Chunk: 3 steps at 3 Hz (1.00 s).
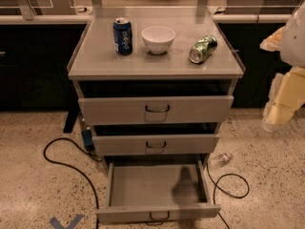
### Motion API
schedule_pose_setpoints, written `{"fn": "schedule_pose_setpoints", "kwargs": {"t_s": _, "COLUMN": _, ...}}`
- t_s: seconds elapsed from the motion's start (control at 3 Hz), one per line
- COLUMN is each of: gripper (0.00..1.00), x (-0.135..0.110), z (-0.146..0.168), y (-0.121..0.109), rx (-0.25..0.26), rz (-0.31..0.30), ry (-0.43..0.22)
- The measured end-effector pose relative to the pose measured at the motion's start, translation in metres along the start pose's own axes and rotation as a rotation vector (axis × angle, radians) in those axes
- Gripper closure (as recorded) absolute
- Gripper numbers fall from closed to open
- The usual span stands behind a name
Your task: Close top drawer
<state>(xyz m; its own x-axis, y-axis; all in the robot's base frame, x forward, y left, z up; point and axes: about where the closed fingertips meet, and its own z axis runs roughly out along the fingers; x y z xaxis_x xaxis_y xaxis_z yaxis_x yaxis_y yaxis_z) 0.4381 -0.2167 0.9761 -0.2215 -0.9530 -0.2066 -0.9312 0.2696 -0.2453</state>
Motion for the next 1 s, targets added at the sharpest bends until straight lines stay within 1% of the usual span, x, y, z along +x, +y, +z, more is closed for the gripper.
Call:
{"fn": "schedule_pose_setpoints", "kwargs": {"t_s": 0.33, "gripper": 0.0, "x": 0.001, "z": 0.005, "y": 0.003, "rx": 0.001, "rz": -0.008, "ry": -0.001}}
{"fn": "schedule_pose_setpoints", "kwargs": {"t_s": 0.67, "gripper": 0.0, "x": 0.009, "z": 0.039, "y": 0.022, "rx": -0.019, "rz": -0.038, "ry": -0.034}}
{"fn": "schedule_pose_setpoints", "kwargs": {"t_s": 1.0, "gripper": 0.0, "x": 0.032, "z": 0.1, "y": 0.054, "rx": -0.035, "rz": -0.035, "ry": -0.056}}
